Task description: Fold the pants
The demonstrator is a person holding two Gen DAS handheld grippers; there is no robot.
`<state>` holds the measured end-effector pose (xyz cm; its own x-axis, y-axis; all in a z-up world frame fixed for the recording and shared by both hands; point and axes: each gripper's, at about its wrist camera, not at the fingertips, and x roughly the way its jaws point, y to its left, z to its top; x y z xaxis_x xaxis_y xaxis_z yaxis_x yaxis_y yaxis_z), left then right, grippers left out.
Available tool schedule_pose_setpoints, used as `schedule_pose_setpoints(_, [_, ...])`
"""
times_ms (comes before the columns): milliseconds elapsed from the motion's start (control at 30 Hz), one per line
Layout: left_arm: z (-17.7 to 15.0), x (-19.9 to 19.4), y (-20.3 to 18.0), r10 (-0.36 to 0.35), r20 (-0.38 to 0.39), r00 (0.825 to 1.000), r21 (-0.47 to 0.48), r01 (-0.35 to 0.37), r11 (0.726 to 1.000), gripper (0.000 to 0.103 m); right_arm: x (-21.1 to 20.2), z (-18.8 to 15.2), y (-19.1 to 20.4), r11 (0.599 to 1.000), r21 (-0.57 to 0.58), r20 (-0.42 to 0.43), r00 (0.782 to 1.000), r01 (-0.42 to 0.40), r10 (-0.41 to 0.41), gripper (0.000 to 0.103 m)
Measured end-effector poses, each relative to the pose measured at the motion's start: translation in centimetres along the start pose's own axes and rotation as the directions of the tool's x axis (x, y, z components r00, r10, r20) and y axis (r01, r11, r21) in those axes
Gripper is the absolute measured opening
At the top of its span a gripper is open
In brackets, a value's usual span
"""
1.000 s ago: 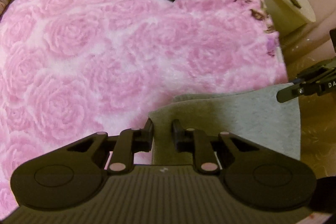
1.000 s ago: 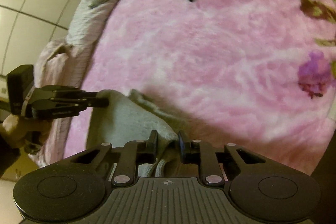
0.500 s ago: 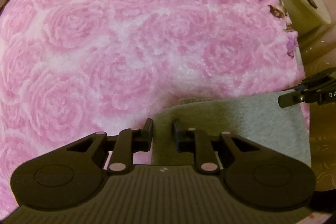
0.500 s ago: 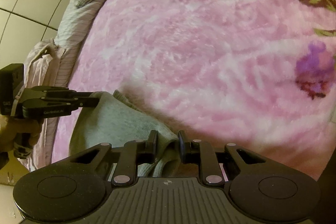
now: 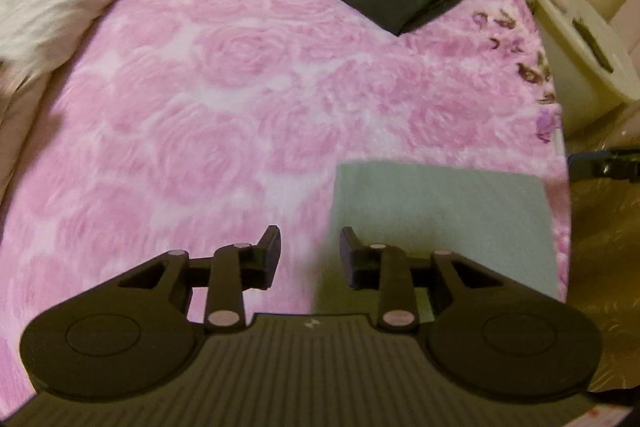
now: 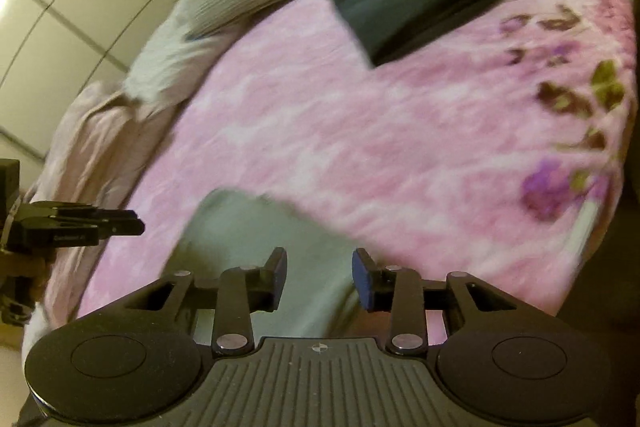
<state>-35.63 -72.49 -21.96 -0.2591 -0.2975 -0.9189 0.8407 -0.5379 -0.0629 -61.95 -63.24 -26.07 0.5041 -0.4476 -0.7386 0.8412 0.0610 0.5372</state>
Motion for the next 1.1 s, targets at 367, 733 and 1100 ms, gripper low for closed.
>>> schedule_pose_setpoints(367, [-16.4, -1.8, 1.6, -0.008, 0.0, 1.0, -0.206, 0.008, 0.979, 0.027, 3.9, -11.2, 5.9, 0.995, -0.093, -0.14, 0.99, -0.048, 0.034, 0.035])
schedule_pose_setpoints(733, [-19.2, 0.9, 3.1, 0.003, 0.018, 1.0, -0.301, 0.002, 0.954, 0.028, 4.0, -10.8, 7.5, 0.969, -0.237, -0.19, 0.975, 0.066, -0.113, 0.051])
schedule_pose_setpoints(1100, [-20.4, -7.3, 0.4, 0.038, 0.047, 0.998, -0.362, -0.018, 0.932, 0.028, 1.1, -11.1, 11.1, 0.906, -0.396, -0.278, 0.922, 0.146, -0.27, 0.059])
